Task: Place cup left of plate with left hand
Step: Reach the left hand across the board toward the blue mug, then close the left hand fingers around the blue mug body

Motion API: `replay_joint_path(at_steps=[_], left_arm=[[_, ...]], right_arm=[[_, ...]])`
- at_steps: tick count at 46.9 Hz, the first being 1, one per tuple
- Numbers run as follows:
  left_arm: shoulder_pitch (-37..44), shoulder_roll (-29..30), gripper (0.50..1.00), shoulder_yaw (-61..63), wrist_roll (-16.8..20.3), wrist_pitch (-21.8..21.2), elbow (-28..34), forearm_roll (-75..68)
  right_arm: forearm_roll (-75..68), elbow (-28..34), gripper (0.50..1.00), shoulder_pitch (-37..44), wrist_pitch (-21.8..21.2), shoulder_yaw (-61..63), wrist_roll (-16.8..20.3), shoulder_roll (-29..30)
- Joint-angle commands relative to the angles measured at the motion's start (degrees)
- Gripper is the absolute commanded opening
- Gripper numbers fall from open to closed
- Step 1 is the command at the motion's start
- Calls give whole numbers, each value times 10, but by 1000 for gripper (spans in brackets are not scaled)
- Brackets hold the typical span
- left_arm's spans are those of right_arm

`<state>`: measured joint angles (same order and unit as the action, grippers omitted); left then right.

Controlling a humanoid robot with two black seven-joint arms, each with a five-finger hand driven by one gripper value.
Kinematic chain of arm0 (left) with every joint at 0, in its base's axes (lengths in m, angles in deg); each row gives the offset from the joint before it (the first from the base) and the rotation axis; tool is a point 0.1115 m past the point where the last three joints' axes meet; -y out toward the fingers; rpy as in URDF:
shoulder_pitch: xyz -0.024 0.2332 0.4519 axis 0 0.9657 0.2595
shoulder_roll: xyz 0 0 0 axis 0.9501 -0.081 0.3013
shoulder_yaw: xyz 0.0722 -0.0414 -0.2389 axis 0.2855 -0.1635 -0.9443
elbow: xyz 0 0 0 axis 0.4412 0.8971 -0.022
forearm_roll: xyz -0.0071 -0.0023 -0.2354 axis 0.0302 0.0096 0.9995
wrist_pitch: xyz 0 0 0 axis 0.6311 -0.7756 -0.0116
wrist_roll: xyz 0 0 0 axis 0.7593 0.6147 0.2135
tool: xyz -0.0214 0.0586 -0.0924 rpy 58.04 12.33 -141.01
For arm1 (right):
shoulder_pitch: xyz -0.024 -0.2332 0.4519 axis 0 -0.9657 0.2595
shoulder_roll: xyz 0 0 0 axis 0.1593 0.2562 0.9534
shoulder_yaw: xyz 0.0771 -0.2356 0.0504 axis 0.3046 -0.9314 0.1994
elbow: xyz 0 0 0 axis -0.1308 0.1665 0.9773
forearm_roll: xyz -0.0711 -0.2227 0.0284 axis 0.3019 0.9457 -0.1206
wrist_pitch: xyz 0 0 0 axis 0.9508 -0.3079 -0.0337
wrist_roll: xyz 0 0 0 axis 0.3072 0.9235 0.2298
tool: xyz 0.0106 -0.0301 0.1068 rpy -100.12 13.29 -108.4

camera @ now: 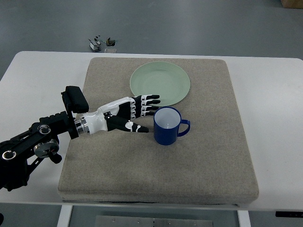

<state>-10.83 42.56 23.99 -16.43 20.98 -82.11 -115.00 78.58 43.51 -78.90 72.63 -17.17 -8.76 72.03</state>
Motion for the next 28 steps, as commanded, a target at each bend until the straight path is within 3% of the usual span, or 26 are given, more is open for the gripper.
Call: replay_joint_path(at_steps=[1, 28], left_arm=[[-3, -9, 996, 0, 0, 0, 6, -9], [-24, -58, 996, 3, -2, 0, 52, -49]], right_arm=[[0, 0, 934, 0, 0, 0, 0, 0], [0, 0, 934, 0, 0, 0, 0, 0]])
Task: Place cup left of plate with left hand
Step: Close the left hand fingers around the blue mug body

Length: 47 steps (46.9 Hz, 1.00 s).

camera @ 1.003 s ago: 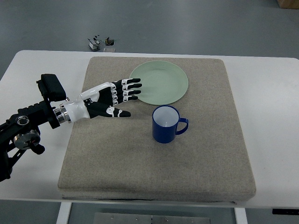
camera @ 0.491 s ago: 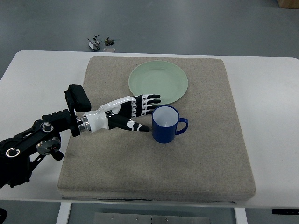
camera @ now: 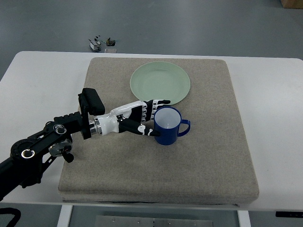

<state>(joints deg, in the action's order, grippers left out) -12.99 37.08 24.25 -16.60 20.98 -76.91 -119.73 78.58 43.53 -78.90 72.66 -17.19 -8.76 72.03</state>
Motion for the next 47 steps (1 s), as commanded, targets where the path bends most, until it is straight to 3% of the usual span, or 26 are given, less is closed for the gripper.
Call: replay_joint_path(at_steps=[1, 19, 28, 41, 47], left_arm=[[-3, -3, 996, 0, 0, 0, 0, -2], [-11, -22, 994, 10, -11, 0, 1, -14], [-12, -23, 966, 10, -14, -11, 1, -14], [-12, -24, 733, 10, -14, -11, -2, -27], [-12, -24, 675, 10, -14, -11, -3, -27]], right_arm=[[0, 0, 934, 0, 0, 0, 0, 0], [0, 0, 934, 0, -1, 0, 0, 0], [0, 0, 934, 0, 0, 0, 0, 0], [0, -1, 934, 0, 0, 0, 0, 0], [0, -1, 934, 0, 0, 0, 0, 0]])
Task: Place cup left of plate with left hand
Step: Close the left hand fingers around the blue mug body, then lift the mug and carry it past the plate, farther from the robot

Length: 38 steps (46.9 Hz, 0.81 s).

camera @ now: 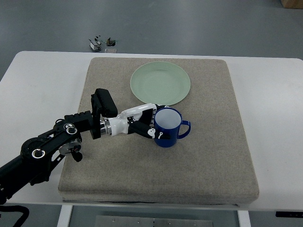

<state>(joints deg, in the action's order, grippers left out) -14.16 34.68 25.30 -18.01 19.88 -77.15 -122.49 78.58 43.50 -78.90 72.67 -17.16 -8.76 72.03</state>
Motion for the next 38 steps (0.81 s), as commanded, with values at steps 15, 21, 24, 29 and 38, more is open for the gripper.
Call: replay_joint_path(at_steps=[15, 21, 24, 29, 38], left_arm=[[-7, 2, 529, -29, 4, -16, -6, 12], [-11, 10, 500, -97, 4, -30, -4, 15], [-11, 15, 500, -123, 4, -42, -2, 16], [-14, 34, 500, -151, 4, -69, 2, 16], [-30, 55, 500, -167, 4, -141, 34, 18]], right_arm=[[0, -1, 934, 0, 0, 0, 0, 0], [0, -1, 934, 0, 0, 0, 0, 0], [0, 0, 934, 0, 0, 0, 0, 0], [0, 0, 934, 0, 0, 0, 0, 0], [0, -1, 934, 0, -1, 0, 0, 0]])
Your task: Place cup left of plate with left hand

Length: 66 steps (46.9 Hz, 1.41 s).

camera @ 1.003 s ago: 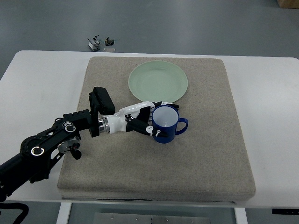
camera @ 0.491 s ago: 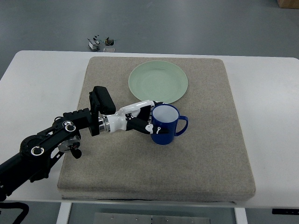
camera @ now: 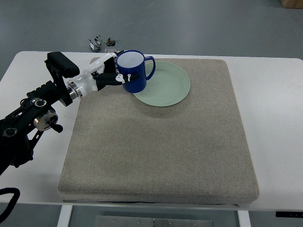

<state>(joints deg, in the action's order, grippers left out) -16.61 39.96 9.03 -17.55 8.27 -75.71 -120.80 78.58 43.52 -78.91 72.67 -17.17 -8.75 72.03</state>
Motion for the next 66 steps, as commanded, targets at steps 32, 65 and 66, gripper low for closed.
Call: replay_joint_path(at_steps=[32, 65, 66], left_arm=[[-5, -6, 500, -3, 12, -71, 144, 73], [-3, -7, 994, 10, 24, -70, 152, 71], [-3, -7, 994, 9, 24, -70, 152, 71]], right_arm=[[0, 0, 934, 0, -1, 0, 0, 0], [0, -1, 934, 0, 0, 0, 0, 0], [0, 0, 934, 0, 0, 0, 0, 0]])
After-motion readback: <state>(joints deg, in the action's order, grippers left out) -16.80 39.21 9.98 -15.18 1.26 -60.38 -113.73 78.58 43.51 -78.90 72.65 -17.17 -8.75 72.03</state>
